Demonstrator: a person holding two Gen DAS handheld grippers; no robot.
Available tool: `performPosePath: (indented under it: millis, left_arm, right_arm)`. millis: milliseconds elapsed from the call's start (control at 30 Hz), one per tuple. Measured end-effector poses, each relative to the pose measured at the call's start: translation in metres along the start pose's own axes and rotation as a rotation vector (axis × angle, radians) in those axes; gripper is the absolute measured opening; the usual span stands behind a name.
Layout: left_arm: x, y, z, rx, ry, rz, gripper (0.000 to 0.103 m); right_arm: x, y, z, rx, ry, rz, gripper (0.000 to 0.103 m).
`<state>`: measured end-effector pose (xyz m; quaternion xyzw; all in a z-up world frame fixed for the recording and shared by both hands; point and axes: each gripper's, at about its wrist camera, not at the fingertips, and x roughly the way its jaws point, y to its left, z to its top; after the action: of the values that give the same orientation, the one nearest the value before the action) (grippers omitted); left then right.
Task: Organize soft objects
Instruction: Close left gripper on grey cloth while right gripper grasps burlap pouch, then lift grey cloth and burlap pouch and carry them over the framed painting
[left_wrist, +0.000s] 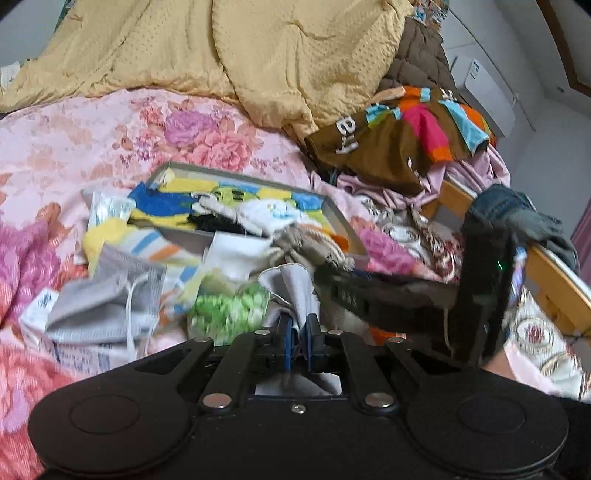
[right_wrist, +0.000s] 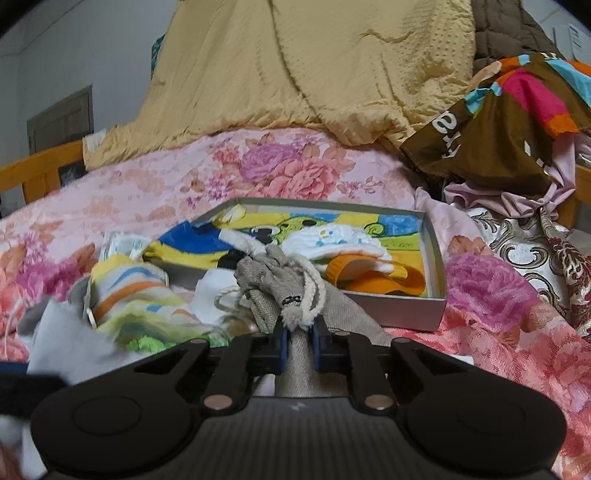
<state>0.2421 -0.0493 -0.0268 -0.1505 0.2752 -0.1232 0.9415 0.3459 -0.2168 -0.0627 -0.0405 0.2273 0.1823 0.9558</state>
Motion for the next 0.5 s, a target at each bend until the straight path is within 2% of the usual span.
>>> performPosePath:
  millis: [200, 500]
  left_arm:
    - [0.009, -0.007, 0.028, -0.009, -0.047, 0.003, 0.007]
    - [0.027, -0.006, 0.056, -0.038, -0.076, 0.022, 0.007]
  right_arm:
    - [-0.012, -0.008, 0.008, 0.03, -0.081, 0.006, 0.011]
    - [-0.016, -0.017, 0.013, 0.063, -0.143, 0.007, 0.01]
